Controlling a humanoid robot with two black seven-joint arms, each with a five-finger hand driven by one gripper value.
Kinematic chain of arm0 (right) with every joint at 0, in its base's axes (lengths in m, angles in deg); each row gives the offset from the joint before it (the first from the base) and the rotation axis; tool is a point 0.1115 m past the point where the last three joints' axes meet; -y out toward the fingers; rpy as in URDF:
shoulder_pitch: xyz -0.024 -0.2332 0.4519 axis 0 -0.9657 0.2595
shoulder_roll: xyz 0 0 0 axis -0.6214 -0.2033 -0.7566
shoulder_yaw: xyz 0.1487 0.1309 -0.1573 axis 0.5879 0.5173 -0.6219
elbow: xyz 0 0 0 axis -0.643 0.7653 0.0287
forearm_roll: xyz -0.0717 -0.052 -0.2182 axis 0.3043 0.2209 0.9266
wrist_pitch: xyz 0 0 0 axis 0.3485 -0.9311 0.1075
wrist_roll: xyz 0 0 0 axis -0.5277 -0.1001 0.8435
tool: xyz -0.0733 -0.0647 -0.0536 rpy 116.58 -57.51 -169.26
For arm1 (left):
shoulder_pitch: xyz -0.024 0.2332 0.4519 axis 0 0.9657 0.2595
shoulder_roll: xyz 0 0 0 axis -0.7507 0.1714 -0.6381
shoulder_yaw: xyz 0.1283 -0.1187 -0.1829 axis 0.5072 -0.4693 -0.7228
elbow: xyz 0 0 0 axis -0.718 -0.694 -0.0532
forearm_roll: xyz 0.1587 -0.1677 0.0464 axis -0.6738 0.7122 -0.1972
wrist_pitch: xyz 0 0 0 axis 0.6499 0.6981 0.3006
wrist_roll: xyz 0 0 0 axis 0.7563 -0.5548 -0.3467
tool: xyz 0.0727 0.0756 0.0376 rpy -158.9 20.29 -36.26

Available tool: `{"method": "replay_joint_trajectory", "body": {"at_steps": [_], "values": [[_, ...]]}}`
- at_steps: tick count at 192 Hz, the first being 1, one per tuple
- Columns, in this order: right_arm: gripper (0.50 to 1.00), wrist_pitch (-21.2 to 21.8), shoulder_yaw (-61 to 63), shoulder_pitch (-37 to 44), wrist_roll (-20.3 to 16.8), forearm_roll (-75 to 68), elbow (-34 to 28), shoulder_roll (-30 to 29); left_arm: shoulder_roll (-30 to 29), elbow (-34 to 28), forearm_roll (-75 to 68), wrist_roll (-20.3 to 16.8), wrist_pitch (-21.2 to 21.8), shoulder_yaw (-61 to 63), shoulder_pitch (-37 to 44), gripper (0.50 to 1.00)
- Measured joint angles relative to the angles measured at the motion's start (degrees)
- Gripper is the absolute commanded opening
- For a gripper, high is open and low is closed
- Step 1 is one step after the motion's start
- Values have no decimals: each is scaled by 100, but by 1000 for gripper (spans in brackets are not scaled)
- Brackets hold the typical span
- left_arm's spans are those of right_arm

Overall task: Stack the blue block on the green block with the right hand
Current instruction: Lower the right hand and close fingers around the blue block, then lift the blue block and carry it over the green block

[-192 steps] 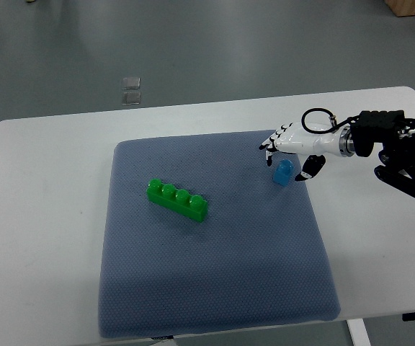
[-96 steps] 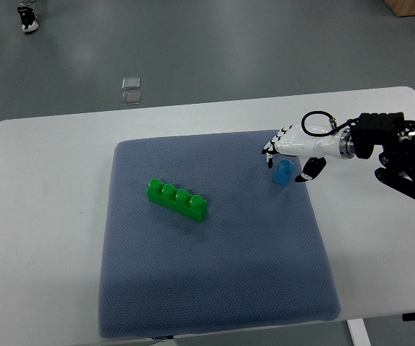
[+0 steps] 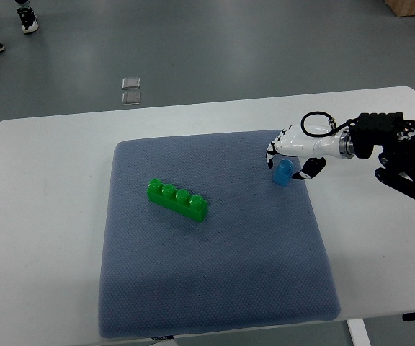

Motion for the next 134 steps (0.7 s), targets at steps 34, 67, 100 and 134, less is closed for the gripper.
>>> {"method": "replay_joint_trajectory", "body": {"at_steps": [34, 67, 100, 134], "values": [[729, 0, 1, -1, 0, 31, 0, -1, 0, 0, 0, 0, 0, 0, 0, 1000], [682, 1, 2, -1, -1, 73, 0, -1, 0, 0, 0, 0, 0, 0, 0, 1000], [656, 8, 1, 0, -1, 88, 0, 5, 0, 0, 0, 0, -2, 0, 0, 1000], [611, 9, 1, 0, -1, 117, 0, 5, 0, 0, 0, 0, -2, 0, 0, 1000]]}}
